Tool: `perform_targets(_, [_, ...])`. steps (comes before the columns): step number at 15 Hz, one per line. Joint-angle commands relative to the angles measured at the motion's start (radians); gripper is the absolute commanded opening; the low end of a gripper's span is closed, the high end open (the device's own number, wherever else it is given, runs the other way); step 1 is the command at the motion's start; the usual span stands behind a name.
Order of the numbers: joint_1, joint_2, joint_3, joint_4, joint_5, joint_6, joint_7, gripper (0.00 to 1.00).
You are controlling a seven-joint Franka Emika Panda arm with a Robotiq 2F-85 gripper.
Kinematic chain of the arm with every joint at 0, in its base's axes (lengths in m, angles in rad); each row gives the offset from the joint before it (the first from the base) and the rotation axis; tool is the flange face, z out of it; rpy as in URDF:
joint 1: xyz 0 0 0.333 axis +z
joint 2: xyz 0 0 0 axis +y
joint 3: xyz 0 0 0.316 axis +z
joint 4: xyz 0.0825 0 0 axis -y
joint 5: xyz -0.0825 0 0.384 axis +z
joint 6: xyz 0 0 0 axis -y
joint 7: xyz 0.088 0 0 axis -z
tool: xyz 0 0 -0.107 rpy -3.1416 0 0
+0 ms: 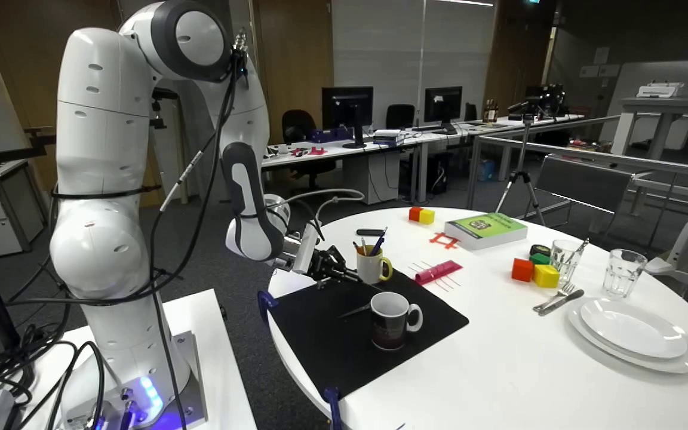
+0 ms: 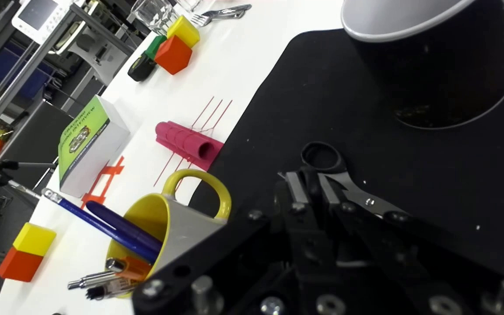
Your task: Put the scissors on the black mat
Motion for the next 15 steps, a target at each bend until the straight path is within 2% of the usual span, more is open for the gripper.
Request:
perform_targets(1, [-0.007,0.013,0.007,0.008,-0.017,-0.021,0.0,0.02])
perform_targets(2, [-0.007,0.014,0.007,0.009,-0.016,-0.019,-0.003,0.02])
perform_targets(3, [-0.008,0.016,0.007,0.01,-0.016,-0.017,-0.007,0.34])
perform_targets(4, [-0.008,0.018,0.007,0.011,-0.017,-0.017,-0.01,0.36])
perform_targets(5, [-0.008,0.021,0.008,0.012,-0.017,-0.018,-0.01,0.43])
perform_targets(12, [-0.013,0.012,0.008,0.013,-0.005,0.003,-0.018,0.96])
perform_targets(14, [-0.016,0.001,0.009,0.012,-0.002,0.022,-0.021,1.0])
perform_targets(15, [-0.02,-0.009,0.009,0.011,0.003,0.042,-0.027,0.98])
